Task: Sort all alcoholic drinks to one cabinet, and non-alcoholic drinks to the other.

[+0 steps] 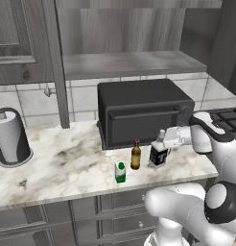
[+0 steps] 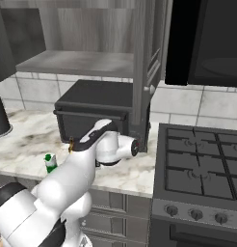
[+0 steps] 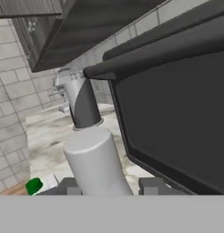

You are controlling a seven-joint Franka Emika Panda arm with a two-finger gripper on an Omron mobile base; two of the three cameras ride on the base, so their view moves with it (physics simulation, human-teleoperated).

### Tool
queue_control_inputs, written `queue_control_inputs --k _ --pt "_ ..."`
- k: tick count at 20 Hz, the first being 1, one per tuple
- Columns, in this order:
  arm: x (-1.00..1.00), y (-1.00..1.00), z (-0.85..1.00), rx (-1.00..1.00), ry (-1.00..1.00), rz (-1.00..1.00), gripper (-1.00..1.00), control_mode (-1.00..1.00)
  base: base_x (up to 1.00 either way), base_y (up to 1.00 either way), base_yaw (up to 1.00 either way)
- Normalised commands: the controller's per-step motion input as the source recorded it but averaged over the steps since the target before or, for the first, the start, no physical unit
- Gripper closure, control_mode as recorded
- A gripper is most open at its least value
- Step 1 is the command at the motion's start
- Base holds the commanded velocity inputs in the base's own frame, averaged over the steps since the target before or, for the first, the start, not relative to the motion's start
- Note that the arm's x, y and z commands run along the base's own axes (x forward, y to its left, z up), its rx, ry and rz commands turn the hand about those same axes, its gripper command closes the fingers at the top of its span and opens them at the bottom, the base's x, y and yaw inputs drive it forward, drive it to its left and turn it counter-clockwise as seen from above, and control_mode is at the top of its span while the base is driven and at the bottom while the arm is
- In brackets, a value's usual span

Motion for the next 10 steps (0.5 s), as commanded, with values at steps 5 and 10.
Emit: queue_control_inputs --k 5,10 --pt "-0.17 0.0 0.7 0.0 -0.01 -0.12 1.0 -1.0 0.0 0.0 0.0" --pt "-0.14 0.0 0.56 0.0 0.0 -0.13 1.0 -1.0 0.0 0.0 0.0"
